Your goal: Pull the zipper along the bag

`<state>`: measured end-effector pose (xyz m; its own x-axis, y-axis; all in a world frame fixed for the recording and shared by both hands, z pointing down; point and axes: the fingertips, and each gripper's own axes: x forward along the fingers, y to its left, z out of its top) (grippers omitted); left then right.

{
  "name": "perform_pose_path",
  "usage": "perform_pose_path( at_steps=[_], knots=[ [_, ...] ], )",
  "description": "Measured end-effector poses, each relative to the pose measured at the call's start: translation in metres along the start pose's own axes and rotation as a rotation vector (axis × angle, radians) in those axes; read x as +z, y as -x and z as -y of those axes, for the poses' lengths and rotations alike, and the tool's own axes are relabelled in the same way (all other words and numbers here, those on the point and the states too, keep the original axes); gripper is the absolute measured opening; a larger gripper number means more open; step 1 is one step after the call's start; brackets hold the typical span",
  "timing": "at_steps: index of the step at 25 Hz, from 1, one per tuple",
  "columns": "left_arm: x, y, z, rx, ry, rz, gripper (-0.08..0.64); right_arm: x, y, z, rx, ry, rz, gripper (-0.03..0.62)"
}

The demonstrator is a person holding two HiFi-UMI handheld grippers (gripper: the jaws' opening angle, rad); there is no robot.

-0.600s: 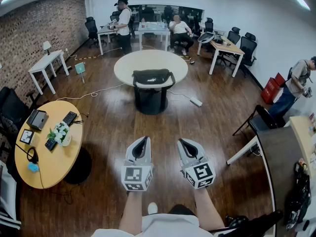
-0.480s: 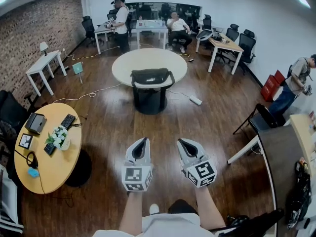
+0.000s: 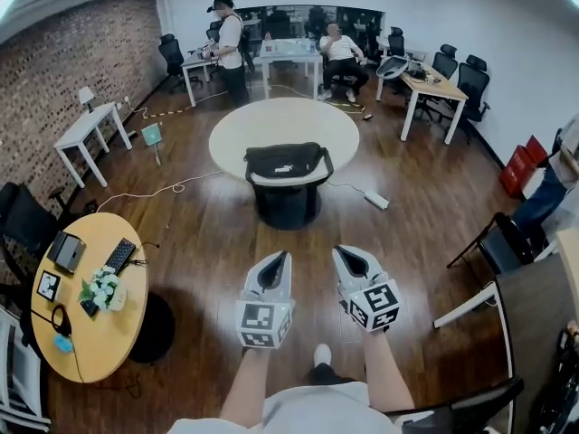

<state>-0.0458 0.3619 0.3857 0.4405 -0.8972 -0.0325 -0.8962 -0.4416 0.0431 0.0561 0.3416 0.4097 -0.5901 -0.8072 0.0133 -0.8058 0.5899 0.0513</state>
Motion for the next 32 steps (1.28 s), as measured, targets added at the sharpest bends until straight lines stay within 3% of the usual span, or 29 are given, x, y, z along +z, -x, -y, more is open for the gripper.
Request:
perform_pose_path(
  at_steps=[7,11,15,21,27,30,32],
  knots=[
    [0.01,-0.119,-0.018,0.051,-0.01,0.008,0.017,0.018,-0.088,0.117,0.028,-0.029,0.024,-0.011],
    [-0.005,-0.166,-0.021,0.053,-0.009,-0.045,0.017,-0.013,-0.112,0.143,0.045,-0.104,-0.027,-0.011],
    [-0.02,-0.213,-0.044,0.062,0.012,-0.068,0.017,-0.035,-0.141,0.16,0.069,-0.109,-0.055,-0.011],
    [-0.037,-0.31,-0.079,0.003,0.026,-0.069,0.017,-0.038,-0.208,0.216,0.039,-0.063,-0.026,-0.011],
    [0.001,-0.427,-0.134,-0.063,-0.001,0.007,0.017,-0.005,-0.302,0.292,-0.025,0.014,0.009,-0.011],
    [0.012,-0.468,-0.161,-0.1,-0.023,0.011,0.017,0.009,-0.343,0.321,-0.073,0.023,0.03,-0.011],
    [0.006,-0.489,-0.176,-0.114,0.004,-0.008,0.017,0.004,-0.364,0.336,-0.092,0.022,0.017,-0.011]
  ],
)
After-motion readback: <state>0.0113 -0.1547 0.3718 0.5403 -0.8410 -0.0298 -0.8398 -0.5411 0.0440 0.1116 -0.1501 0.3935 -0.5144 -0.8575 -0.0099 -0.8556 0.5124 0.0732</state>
